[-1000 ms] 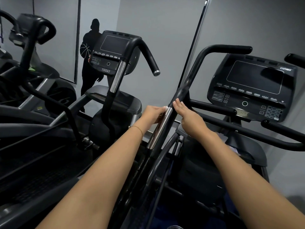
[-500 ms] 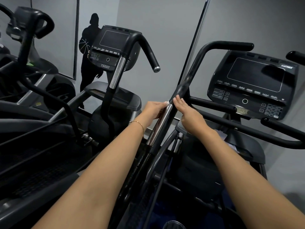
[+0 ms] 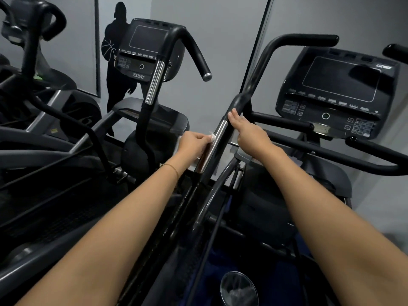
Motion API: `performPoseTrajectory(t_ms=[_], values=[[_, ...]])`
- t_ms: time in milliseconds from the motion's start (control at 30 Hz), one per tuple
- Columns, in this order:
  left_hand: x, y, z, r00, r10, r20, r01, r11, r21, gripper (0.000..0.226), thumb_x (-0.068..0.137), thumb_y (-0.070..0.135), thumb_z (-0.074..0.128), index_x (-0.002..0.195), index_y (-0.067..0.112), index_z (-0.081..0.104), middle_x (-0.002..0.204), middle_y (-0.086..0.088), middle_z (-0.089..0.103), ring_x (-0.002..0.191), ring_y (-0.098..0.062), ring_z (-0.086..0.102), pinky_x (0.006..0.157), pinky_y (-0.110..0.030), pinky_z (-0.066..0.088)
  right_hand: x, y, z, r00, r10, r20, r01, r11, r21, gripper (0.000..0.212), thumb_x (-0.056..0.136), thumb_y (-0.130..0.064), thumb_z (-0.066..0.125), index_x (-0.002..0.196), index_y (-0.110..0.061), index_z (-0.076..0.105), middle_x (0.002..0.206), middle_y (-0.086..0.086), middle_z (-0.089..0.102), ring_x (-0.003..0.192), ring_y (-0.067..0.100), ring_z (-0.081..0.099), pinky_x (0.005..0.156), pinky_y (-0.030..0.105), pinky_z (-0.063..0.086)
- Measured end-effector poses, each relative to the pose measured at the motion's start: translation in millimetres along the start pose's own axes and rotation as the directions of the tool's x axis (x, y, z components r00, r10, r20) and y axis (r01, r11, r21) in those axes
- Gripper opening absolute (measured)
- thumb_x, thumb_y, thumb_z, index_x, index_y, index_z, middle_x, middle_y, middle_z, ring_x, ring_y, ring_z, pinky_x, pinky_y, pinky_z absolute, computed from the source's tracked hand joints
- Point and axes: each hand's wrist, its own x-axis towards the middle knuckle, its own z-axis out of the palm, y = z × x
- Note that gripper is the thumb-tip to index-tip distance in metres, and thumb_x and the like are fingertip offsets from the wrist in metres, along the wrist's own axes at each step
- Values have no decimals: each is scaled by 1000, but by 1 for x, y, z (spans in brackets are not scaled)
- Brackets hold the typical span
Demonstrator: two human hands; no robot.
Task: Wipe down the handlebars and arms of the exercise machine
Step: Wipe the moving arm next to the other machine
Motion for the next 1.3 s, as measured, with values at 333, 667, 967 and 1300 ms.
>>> performPoseTrajectory(t_ms=[333, 667, 967, 1300], values=[[-44, 28, -13, 997, 71, -36, -69, 996, 52, 15, 89, 22, 62, 90, 10, 72, 78, 1, 65, 76, -15, 61, 72, -28, 53, -74, -47, 38, 894, 159, -420, 158, 764, 626, 47, 88, -12, 60, 133, -14, 48, 117, -2, 52, 106, 15, 53, 95, 27, 44], [-68, 0, -31, 998, 0, 59, 6, 996, -88, 15, 91, 11, 59, 103, 5, 66, 69, 1, 57, 59, -3, 56, 52, -11, 45, -82, -66, 61, 896, 92, -434, 203, 784, 586, 24, 86, -8, 63, 109, -8, 67, 96, -1, 54, 86, 14, 54, 77, 28, 49], [-65, -20, -36, 967, -137, 213, 162, 981, -105, 17, 90, 18, 61, 103, 7, 66, 82, -4, 66, 73, -12, 62, 66, -19, 52, -104, -60, 90, 847, -290, -445, 392, 907, 155, 28, 75, 6, 68, 101, -3, 65, 83, 8, 54, 70, 24, 52, 46, 37, 50], [-53, -23, -45, 948, -152, 279, 169, 985, -38, 13, 90, 21, 61, 90, 10, 69, 82, -1, 69, 71, -9, 65, 69, -17, 55, -111, -58, 92, 820, -469, -328, 505, 863, 27, 34, 74, 1, 66, 107, -9, 62, 87, 5, 54, 76, 18, 46, 41, 28, 44]])
